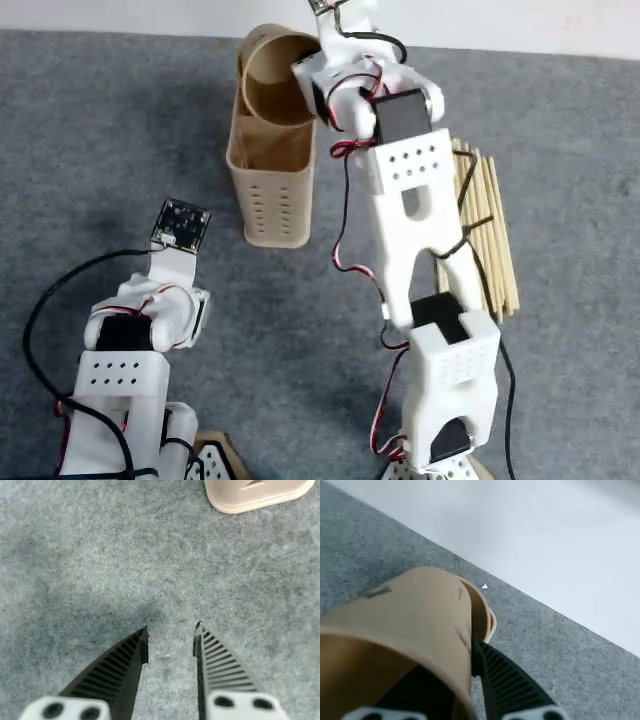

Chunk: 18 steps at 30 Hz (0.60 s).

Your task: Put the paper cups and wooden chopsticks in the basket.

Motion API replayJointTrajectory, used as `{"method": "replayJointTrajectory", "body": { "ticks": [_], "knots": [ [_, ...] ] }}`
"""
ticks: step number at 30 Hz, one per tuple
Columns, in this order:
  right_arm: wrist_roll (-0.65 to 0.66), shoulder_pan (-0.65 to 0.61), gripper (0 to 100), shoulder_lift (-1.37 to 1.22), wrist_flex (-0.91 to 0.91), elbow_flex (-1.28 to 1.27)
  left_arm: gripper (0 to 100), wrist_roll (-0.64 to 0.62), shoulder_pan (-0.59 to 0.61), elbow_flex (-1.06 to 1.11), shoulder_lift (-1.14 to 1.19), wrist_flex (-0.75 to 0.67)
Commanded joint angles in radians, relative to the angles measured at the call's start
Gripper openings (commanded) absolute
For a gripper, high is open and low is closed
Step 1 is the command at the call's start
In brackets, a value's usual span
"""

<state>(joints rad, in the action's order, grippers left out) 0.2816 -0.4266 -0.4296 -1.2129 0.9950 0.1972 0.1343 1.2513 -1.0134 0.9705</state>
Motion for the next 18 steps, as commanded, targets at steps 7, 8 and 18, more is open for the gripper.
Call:
{"method": "replayJointTrajectory", "body": {
  "ticks": [7, 8, 18],
  "knots": [
    [-0.006, -0.044, 14.6, 0.01, 0.027, 0.127, 18, 0.003, -0.015, -0.002, -0.015, -0.015],
    [-0.006, -0.05, 14.6, 0.01, 0.051, 0.13, 18, 0.003, -0.015, -0.002, -0.015, -0.015],
    [-0.003, -0.091, 8.0, 0.008, 0.306, 0.12, 18, 0.003, -0.012, -0.005, -0.021, -0.015]
  ]
}}
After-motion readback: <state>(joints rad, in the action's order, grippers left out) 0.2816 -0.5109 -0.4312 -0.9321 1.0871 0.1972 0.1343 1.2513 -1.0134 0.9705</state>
